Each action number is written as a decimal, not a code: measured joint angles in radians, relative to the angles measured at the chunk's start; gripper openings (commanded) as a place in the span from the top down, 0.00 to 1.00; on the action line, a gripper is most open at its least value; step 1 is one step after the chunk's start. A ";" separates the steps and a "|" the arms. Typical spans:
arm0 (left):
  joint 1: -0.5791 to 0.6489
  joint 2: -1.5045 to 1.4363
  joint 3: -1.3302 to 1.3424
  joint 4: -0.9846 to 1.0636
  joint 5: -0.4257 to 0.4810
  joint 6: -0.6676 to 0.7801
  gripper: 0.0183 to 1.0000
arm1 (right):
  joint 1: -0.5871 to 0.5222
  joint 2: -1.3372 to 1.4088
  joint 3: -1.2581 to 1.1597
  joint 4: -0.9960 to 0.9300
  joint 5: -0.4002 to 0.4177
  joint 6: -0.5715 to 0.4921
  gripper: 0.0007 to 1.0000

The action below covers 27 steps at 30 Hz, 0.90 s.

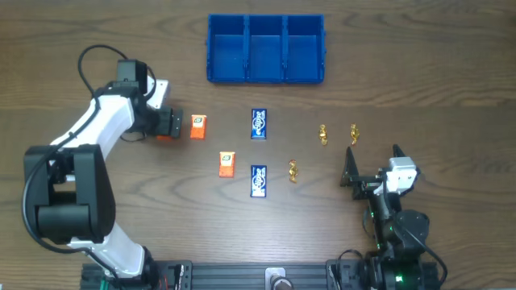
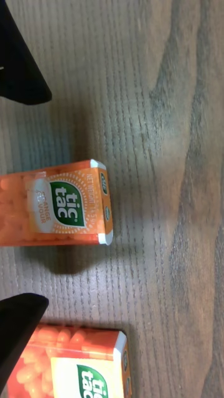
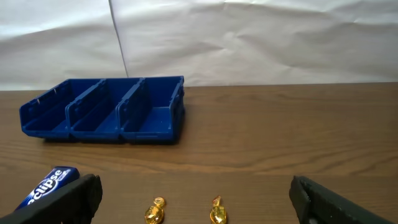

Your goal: Sort Candies Into Trays

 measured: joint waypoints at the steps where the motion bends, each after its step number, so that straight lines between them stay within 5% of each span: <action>1: -0.002 0.000 0.000 0.000 -0.003 0.000 0.04 | 0.000 0.000 0.000 0.000 0.000 0.000 0.00; 15: -0.008 0.023 0.000 0.001 -0.019 -0.005 0.35 | 0.000 0.000 0.000 0.000 0.000 0.000 0.00; 27: -0.008 0.023 0.000 0.015 -0.019 -0.009 0.39 | 0.000 0.000 0.000 0.000 0.000 0.000 0.00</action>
